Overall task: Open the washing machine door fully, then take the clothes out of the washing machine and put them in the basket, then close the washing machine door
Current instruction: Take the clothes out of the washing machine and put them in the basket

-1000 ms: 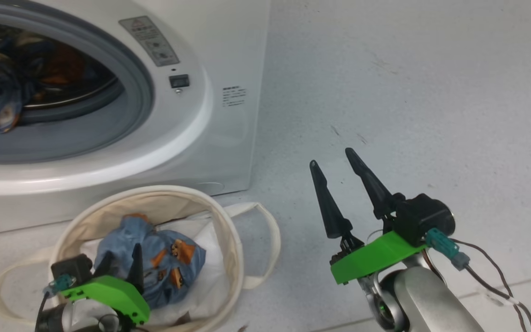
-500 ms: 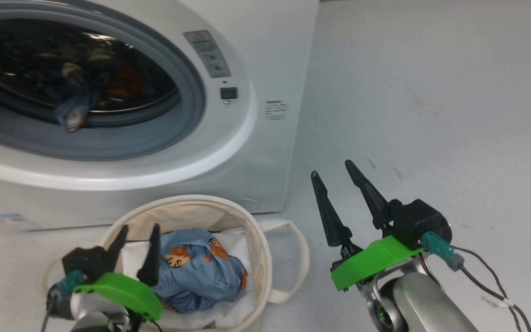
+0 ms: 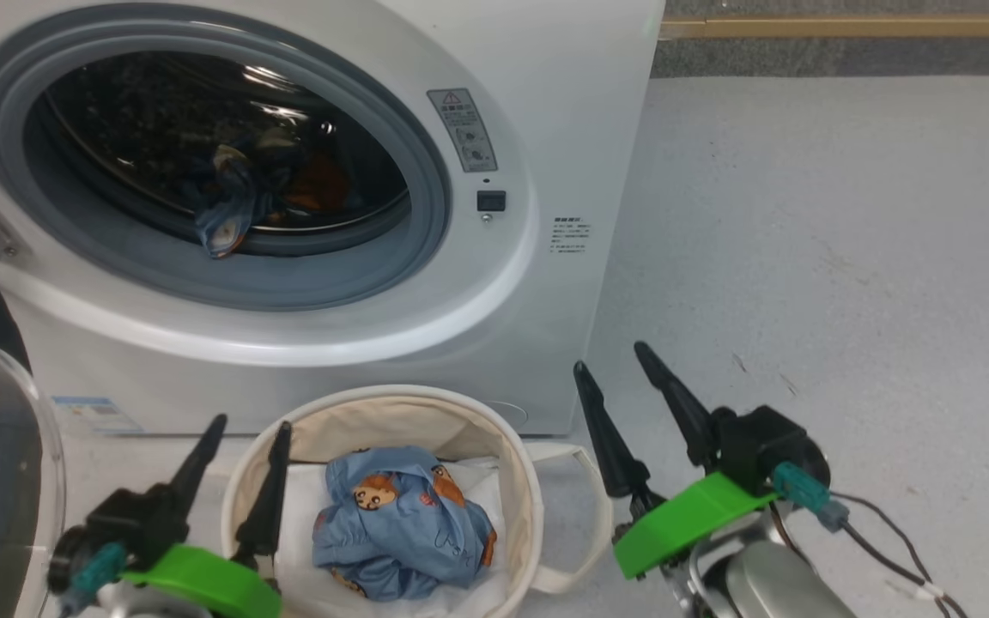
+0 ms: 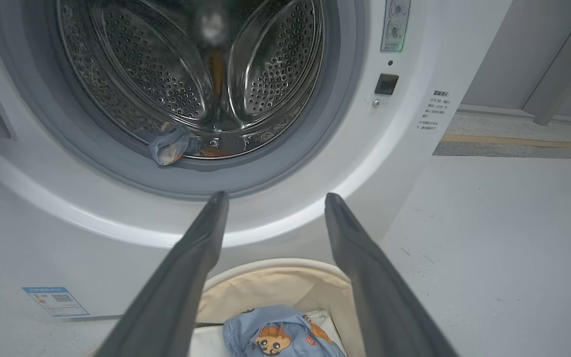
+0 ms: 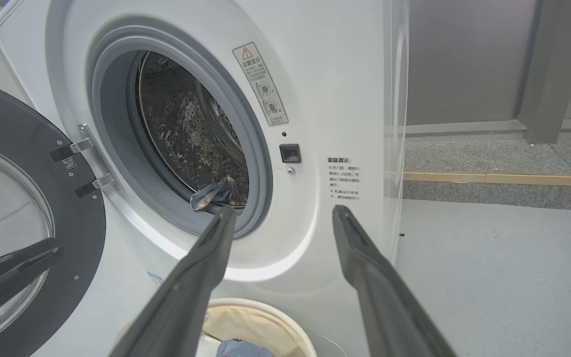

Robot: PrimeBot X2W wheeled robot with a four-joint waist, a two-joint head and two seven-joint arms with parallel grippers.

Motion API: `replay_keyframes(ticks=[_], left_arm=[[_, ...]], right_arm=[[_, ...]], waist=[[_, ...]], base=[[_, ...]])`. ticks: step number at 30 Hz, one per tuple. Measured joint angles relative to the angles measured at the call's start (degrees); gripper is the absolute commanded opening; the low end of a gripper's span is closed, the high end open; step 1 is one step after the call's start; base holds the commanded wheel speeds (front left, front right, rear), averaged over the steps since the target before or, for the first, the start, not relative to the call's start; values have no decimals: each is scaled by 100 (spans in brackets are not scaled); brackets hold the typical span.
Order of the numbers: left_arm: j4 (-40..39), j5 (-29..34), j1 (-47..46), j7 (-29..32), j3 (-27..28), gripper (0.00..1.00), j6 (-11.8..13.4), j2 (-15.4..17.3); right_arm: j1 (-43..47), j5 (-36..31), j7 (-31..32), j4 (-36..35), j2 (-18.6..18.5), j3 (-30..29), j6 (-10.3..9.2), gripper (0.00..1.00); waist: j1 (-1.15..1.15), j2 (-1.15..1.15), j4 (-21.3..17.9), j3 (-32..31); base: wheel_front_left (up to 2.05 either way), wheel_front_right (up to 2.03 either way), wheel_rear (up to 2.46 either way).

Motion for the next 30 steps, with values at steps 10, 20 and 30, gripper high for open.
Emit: replay_keyframes(ticks=[10, 20, 30], left_arm=[[-914, -92, 387, 346, 127, 100, 211, 178], [-745, -2, -71, 421, 108, 100, 433, 175], [1158, 549, -2281, 193, 71, 100, 578, 244]], right_arm=[[118, 63, -77, 277, -1, -9, 0, 100], [38, 64, -82, 291, -1, 78, 0, 100], [-193, 47, -197, -403, -15, 712, 0, 100]], waist=[[0, 0, 43, -45], [0, 0, -115, 180], [0, 0, -505, 787]], base=[[0, 0, 0], [0, 0, 0], [0, 0, 0]])
